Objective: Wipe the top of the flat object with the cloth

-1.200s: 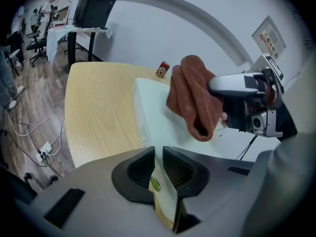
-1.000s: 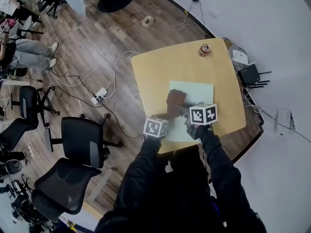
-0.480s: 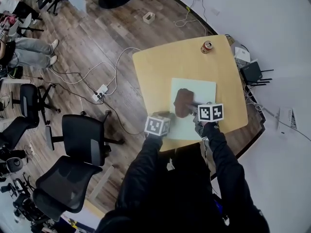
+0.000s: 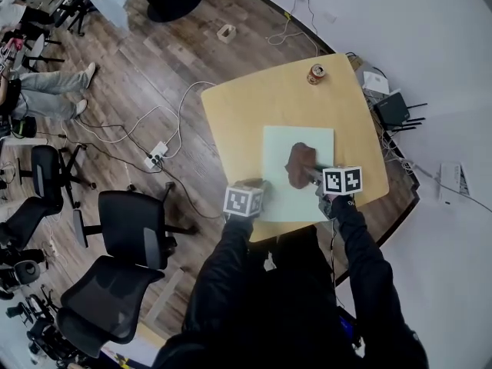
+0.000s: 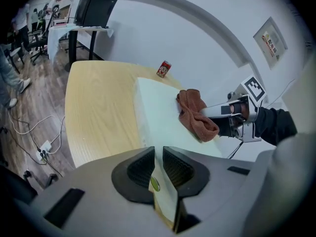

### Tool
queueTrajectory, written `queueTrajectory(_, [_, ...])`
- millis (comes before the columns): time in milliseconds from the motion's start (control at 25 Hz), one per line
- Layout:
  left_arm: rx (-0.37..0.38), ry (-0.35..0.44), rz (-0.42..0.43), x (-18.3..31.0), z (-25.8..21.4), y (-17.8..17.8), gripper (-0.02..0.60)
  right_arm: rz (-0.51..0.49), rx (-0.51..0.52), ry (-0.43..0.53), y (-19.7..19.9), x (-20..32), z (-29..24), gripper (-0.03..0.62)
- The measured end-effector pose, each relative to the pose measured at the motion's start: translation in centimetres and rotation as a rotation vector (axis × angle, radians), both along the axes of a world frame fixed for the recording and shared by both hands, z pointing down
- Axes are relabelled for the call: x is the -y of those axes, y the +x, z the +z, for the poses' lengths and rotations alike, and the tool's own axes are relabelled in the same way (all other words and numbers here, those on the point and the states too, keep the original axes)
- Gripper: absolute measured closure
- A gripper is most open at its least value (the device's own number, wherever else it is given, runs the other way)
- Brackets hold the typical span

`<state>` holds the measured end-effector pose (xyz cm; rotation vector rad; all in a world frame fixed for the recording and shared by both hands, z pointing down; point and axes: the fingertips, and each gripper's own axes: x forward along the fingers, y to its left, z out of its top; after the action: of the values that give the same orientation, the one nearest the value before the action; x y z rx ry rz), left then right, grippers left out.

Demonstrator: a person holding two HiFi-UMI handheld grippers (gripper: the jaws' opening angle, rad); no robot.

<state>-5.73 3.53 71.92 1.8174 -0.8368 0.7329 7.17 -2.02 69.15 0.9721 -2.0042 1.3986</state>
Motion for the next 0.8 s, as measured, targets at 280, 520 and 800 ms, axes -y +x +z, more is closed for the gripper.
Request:
queueTrajectory(280, [-0.001, -0.008, -0.009, -0.2, 0.1, 0.1, 0.509, 0.038, -0.042, 0.008, 4.0, -0.5, 0.0, 0.520])
queueTrajectory(520, [-0.005, -0.012, -0.010, -0.2, 0.1, -0.1, 0.509, 0.086, -0.104, 0.012, 7.6, -1.0, -0.1, 0.520])
queueTrajectory(800, [-0.008, -0.006, -0.007, 0.0, 0.3, 0.2, 0.509, 0.130, -0.133, 0.022, 10.0, -0.9, -0.7, 0.520])
